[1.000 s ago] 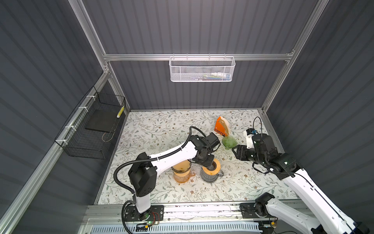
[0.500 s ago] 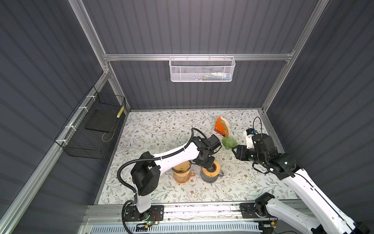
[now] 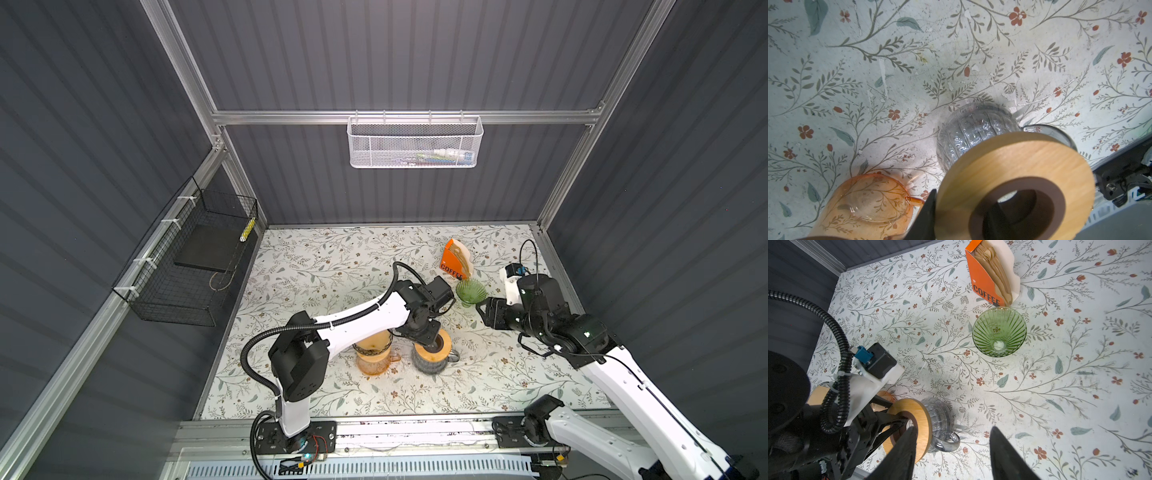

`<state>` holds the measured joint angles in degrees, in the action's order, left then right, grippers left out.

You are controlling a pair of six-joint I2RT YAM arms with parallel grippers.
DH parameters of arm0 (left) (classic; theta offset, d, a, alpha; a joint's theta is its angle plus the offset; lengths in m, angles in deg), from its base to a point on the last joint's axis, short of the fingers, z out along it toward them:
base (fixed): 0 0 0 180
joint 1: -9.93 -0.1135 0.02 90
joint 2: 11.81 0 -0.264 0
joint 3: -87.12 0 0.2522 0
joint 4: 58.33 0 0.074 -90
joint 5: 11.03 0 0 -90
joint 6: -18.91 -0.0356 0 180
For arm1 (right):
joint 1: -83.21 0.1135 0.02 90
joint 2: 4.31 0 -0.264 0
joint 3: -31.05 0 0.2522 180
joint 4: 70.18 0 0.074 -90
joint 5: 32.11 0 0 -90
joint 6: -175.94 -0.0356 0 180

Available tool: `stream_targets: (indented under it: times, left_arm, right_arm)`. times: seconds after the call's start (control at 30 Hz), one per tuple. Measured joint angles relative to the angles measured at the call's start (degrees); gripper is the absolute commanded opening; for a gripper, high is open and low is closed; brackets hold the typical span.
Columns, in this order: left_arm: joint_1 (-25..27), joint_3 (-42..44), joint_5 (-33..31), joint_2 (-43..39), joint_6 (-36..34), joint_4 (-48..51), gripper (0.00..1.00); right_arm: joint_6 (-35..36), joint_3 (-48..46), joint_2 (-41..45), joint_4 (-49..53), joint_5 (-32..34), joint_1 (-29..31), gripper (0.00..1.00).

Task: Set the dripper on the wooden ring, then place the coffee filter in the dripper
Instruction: 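Lower the wooden ring onto the glass pitcher mouth with the left gripper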

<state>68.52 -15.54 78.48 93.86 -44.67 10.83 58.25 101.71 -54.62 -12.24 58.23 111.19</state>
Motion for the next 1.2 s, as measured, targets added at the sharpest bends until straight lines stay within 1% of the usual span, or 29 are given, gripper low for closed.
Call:
stream_targets:
  times: [0.1,0.4,0.43,0.63,0.83,1.2]
  left_arm:
    - [0.04,0.0,-0.02,0.02,0.0,0.02,0.14]
    - [0.61,0.0,-0.46,0.02,0.0,0.02,0.22]
    - [0.63,0.0,-0.55,0.02,0.0,0.02,0.26]
    - [0.7,0.0,-1.18,0.02,0.0,0.04,0.32]
    - [0.98,-0.07,-1.53,0.55,-0.02,0.13,0.42]
    - [1.14,-1.14,-2.08,1.07,-0.02,0.46,0.43]
  right_arm:
    - [-0.2,0.0,0.0,0.0,0.0,0.0,0.57]
    - [-0.22,0.0,0.0,-0.02,0.0,0.0,0.57]
    - [-0.24,0.0,0.0,0.0,0.0,0.0,0.57]
    - [-0.35,-0.02,0.0,-0.02,-0.11,0.0,0.57]
    - [-0.35,-0.02,0.0,0.0,-0.15,0.0,0.58]
    - [-0.35,-0.02,0.0,0.0,-0.15,0.0,0.58]
